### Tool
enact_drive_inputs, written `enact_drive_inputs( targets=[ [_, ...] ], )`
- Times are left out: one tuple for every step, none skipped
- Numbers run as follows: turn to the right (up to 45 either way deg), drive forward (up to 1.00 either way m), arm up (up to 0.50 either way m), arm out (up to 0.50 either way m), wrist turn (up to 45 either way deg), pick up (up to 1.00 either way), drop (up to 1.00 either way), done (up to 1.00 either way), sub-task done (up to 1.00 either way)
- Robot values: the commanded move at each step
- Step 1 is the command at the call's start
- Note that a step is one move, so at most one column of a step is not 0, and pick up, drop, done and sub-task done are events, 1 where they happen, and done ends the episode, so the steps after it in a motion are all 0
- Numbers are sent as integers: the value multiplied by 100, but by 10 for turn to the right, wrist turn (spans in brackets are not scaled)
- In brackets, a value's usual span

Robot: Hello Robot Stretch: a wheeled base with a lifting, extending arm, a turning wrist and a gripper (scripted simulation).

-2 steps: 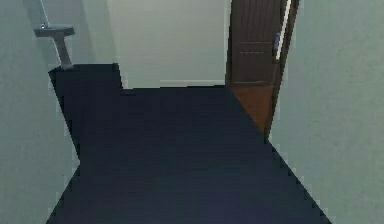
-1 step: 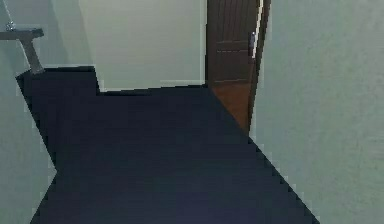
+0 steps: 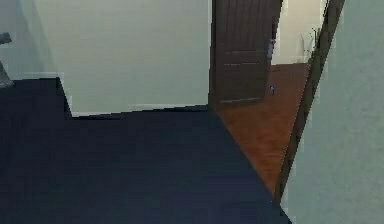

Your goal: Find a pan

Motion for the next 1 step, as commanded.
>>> enact_drive_inputs(
  targets=[
    [0, 100, 0, 0, 0, 0, 0, 0, 0]
  ],
)
